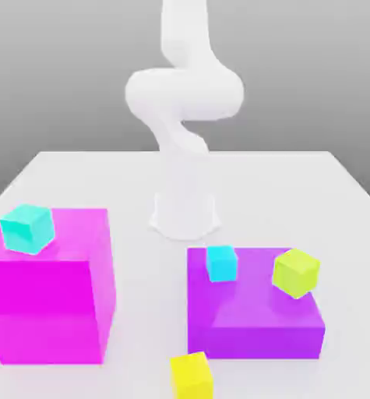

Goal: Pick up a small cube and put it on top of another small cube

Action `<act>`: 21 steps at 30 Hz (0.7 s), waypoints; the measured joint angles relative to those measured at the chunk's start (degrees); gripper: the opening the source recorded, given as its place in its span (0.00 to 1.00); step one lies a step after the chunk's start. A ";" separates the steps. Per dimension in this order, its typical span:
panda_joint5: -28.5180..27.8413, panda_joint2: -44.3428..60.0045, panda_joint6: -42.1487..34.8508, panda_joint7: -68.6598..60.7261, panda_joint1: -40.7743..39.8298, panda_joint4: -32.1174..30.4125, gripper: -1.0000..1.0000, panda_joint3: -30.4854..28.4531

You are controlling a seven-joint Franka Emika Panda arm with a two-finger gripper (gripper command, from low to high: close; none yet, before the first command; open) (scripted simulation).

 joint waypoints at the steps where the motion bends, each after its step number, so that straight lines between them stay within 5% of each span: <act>1: 0.13 2.26 0.87 -0.58 0.32 -0.34 0.50 -0.26; 21: 2.49 43.96 17.02 -11.21 3.49 -6.54 0.50 -2.26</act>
